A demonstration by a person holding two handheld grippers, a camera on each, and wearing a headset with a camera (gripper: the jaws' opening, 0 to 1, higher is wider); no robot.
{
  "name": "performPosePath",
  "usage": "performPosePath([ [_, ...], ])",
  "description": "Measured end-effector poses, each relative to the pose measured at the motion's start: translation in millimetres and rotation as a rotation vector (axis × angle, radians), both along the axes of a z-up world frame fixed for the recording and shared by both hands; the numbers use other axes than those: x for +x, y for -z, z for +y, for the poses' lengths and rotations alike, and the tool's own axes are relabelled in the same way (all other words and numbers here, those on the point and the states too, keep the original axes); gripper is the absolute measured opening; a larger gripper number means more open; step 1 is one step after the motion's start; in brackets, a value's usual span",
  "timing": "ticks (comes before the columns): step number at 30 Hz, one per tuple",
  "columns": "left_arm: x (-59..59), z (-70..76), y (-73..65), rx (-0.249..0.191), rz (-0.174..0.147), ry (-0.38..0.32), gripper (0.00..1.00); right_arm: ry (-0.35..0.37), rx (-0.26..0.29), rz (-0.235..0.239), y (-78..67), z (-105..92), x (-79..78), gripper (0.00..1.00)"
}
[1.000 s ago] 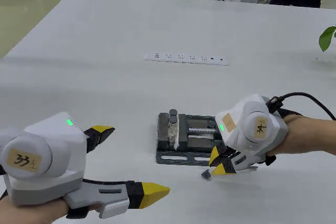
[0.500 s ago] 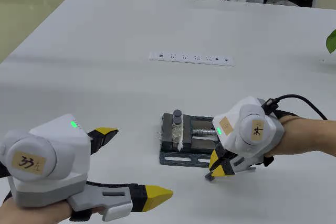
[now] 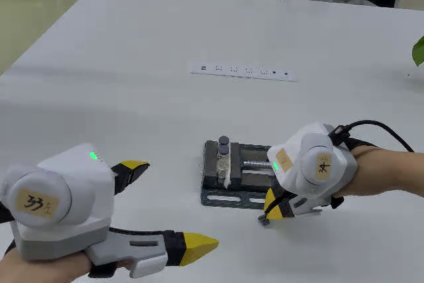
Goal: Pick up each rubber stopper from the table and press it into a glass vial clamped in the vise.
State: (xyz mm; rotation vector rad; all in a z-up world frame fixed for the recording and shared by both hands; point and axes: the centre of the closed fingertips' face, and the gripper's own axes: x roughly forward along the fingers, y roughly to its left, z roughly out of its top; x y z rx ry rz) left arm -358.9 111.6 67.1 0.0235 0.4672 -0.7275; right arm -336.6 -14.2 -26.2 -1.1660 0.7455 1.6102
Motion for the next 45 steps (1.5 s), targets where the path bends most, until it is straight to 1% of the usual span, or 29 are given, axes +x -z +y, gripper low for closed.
performPosePath([
  [2, -1.3, -3.2, -0.9, -0.006, 0.002, -0.001, 0.95, 0.009, 0.003, 0.0, -0.1, 0.7, -0.2, 0.0],
  [6, -1.8, -5.3, -0.2, -0.015, 0.006, -0.004, 0.95, 0.042, 0.006, 0.007, 0.0, 2.7, 0.7, 0.0],
  [8, -1.6, -7.3, -2.7, -0.033, 0.004, -0.009, 0.95, 0.075, 0.008, 0.015, -0.5, 3.3, 1.2, 0.0],
  [12, -2.7, -10.7, -5.4, -0.034, 0.002, -0.011, 0.95, 0.103, 0.04, 0.017, -4.1, 8.3, 1.0, 0.0],
  [13, -2.7, -10.6, -5.8, -0.039, 0.003, -0.014, 0.95, 0.104, 0.044, 0.01, -5.4, 9.0, 1.4, 0.0],
  [15, -2.8, -10.6, -7.1, -0.042, 0.001, -0.017, 0.94, 0.108, 0.058, -0.028, -8.5, 11.2, 6.1, 0.0],
  [19, -4.7, -11.5, -8.1, -0.042, 0.005, -0.022, 0.93, 0.139, 0.109, -0.041, -21.4, 18.2, 6.7, 0.0],
  [21, -5.5, -12.4, -8.8, -0.044, 0.007, -0.022, 0.93, 0.135, 0.124, -0.058, -27.1, 20.6, 6.6, 0.0],
  [22, -6.0, -13.1, -9.0, -0.045, 0.01, -0.022, 0.92, 0.128, 0.133, -0.073, -31.4, 22.2, 5.7, 0.0],
  [28, -5.7, -18.1, -9.5, -0.059, 0.021, -0.015, 0.89, 0.13, 0.185, -0.101, -48.9, 29.8, 1.4, 0.0],
  [32, -5.2, -23.2, -9.5, -0.081, 0.037, -0.004, 0.85, 0.129, 0.209, -0.118, -58.3, 32.6, -2.5, 0.0],
  [36, -4.4, -28.6, -7.2, -0.079, 0.047, 0.009, 0.83, 0.124, 0.231, -0.132, -65.5, 34.6, -5.7, 0.0],
  [39, -3.6, -34.6, -5.0, -0.092, 0.065, 0.016, 0.8, 0.12, 0.247, -0.14, -71.4, 36.7, -9.6, 0.0],
  [43, 0.9, -40.5, -2.0, -0.136, 0.095, 0.008, 0.75, 0.128, 0.27, -0.152, -77.1, 39.2, -9.3, 0.0],
  [45, 3.0, -43.7, -2.2, -0.17, 0.119, -0.003, 0.69, 0.131, 0.281, -0.158, -80.8, 40.3, -9.6, 0.0],
])
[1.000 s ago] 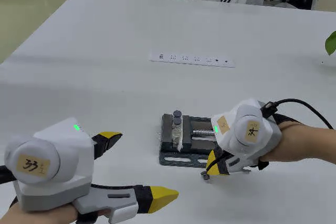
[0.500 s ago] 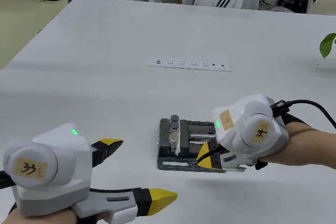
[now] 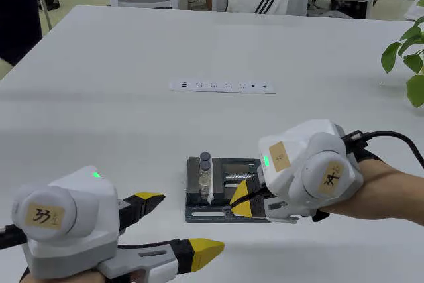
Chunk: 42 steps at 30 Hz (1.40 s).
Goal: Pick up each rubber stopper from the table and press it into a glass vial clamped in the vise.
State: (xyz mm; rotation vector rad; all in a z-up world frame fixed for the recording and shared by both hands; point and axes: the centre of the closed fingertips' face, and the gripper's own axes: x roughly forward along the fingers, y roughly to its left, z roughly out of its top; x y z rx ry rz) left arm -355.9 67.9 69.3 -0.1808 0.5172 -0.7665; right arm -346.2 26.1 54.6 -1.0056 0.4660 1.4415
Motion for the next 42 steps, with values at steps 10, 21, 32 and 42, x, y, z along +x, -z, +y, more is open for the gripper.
performPosePath([
  [10, 7.1, -7.3, 4.3, -0.124, 0.077, -0.033, 0.47, 0.022, 0.051, -0.014, -12.3, 7.0, -3.2, 0.0],
  [21, 5.5, -10.4, 4.4, -0.241, 0.152, -0.016, 0.21, 0.009, 0.092, -0.025, -18.9, 17.4, -8.6, 0.0],
  [32, 4.0, -12.0, 1.0, -0.315, 0.188, -0.02, 0.1, -0.007, 0.112, -0.021, -21.6, 23.3, -15.3, 0.0],
  [42, 0.5, -14.6, -4.1, -0.35, 0.205, -0.033, 0.05, -0.004, 0.134, -0.021, -26.4, 25.6, -16.2, 0.0],
])
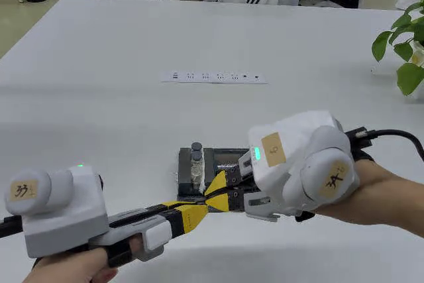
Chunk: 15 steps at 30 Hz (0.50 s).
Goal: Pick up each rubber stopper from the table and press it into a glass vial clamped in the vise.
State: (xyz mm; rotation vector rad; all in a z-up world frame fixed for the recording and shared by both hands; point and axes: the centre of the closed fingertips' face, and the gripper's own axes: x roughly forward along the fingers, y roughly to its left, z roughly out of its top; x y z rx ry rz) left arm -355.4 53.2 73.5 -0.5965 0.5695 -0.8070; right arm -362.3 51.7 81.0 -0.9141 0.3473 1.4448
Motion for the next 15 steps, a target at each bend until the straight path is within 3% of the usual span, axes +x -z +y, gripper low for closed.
performPosePath([
  [6, -2.3, -0.6, -0.9, -0.007, 0.01, 0.002, 0.05, -0.001, 0.0, -0.001, 0.2, 0.4, -1.7, 0.0],
  [15, -6.5, -1.9, -0.9, 0.056, -0.039, 0.037, 0.04, -0.006, -0.007, 0.013, 3.4, -1.6, -4.0, 0.0],
])
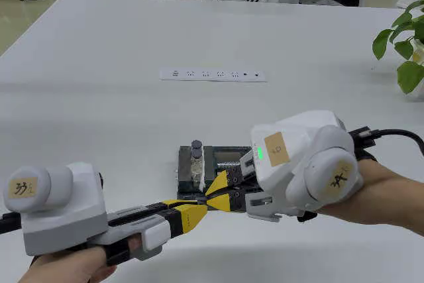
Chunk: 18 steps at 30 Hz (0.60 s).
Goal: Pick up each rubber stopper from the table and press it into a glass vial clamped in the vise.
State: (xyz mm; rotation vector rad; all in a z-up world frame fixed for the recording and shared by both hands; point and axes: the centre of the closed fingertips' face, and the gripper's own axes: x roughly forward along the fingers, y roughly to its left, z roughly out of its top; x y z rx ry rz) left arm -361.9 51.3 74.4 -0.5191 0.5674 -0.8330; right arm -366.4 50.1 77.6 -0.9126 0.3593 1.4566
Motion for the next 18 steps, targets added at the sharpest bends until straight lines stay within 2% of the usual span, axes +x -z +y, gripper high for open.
performPosePath([
  [4, -2.0, 1.0, 1.0, 0.023, -0.015, 0.014, 0.04, -0.008, -0.003, 0.006, 1.1, -0.2, -1.7, 0.0],
  [6, -2.2, 2.2, 1.4, 0.029, -0.026, 0.025, 0.04, -0.003, -0.012, 0.024, 2.7, -1.4, -2.3, 0.0],
  [8, -3.6, 1.2, -0.9, 0.04, -0.048, 0.036, 0.04, 0.0, -0.019, 0.042, 4.0, -2.9, -2.3, 0.06],
  [10, -3.0, 2.8, 0.7, 0.067, -0.065, 0.045, 0.04, 0.008, -0.019, 0.093, 4.7, -4.8, -5.6, 0.14],
  [12, -3.2, 2.3, -0.1, 0.066, -0.071, 0.059, 0.04, -0.005, -0.02, 0.091, 3.2, -6.9, -5.1, 0.17],
  [15, -6.9, -0.2, 2.3, 0.14, -0.125, 0.123, 0.04, -0.012, -0.014, 0.141, 0.2, -8.4, -9.2, 0.17],
  [16, -8.0, -1.7, 1.1, 0.143, -0.133, 0.131, 0.04, -0.016, -0.012, 0.15, -0.9, -8.7, -9.8, 0.18],
  [18, -10.0, -4.5, -0.3, 0.17, -0.17, 0.165, 0.04, -0.025, -0.014, 0.174, -2.8, -9.8, -12.3, 0.18],
])
